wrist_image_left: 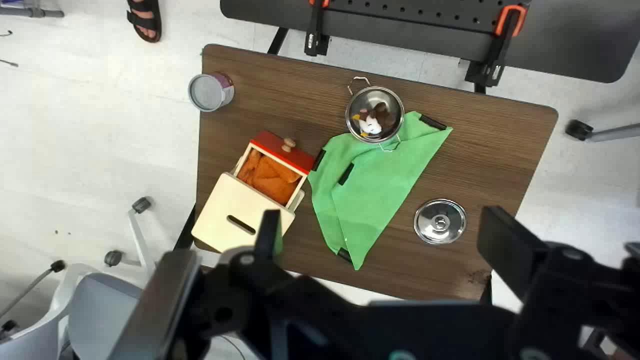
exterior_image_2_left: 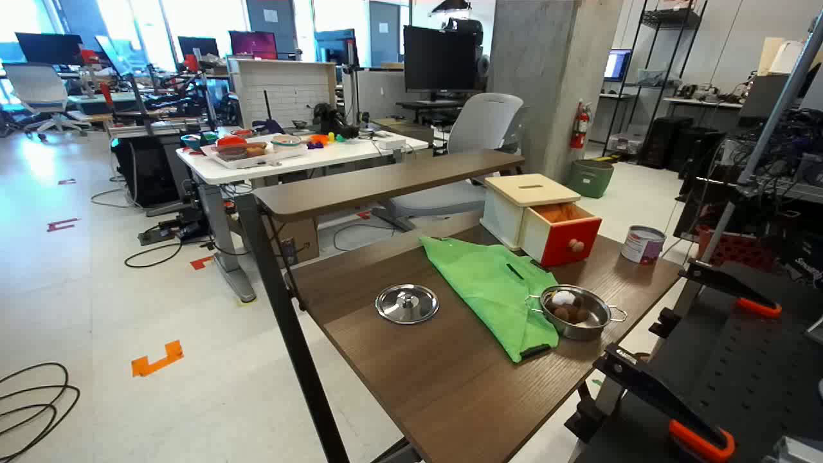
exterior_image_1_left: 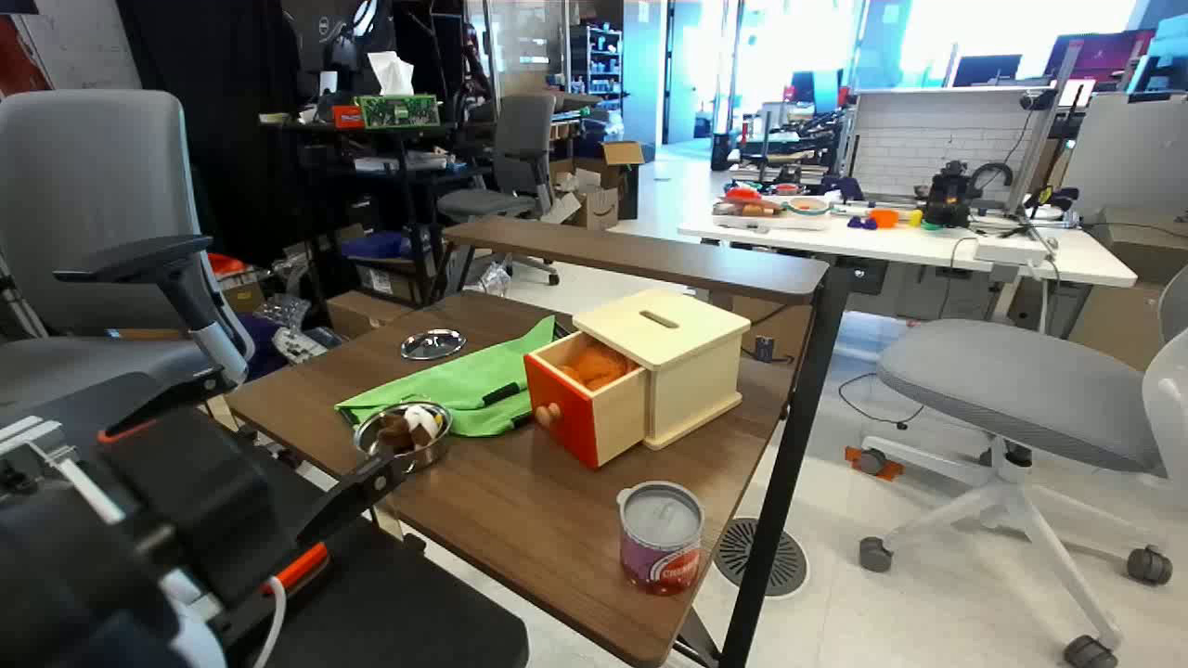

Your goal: Close the drawer

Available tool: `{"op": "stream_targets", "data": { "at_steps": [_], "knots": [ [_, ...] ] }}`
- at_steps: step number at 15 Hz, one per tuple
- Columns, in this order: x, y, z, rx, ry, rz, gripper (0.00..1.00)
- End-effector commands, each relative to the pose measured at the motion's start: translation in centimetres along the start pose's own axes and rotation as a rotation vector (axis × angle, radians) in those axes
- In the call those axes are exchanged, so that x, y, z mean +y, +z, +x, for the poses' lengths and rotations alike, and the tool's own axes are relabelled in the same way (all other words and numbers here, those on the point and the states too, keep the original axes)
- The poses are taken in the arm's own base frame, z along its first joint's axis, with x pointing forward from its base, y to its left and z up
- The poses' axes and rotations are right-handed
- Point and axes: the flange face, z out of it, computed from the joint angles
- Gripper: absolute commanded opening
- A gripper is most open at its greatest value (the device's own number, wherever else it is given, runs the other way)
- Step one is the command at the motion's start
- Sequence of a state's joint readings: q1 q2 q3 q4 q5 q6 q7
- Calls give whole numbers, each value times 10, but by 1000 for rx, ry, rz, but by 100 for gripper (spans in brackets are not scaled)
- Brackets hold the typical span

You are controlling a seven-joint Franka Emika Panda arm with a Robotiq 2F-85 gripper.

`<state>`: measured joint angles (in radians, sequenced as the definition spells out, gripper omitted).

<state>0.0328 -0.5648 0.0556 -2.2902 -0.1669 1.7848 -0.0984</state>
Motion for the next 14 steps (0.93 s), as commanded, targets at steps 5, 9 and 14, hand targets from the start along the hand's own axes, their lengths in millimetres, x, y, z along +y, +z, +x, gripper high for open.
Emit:
{"op": "stream_targets", "data": {
  "at_steps": [5,9,14],
  "knots": [
    [6,28,-3,-28,4,22,100],
    [24,68,-2,-40,59,44,100],
    [63,131,22,-43,206,71,100]
  ]
}}
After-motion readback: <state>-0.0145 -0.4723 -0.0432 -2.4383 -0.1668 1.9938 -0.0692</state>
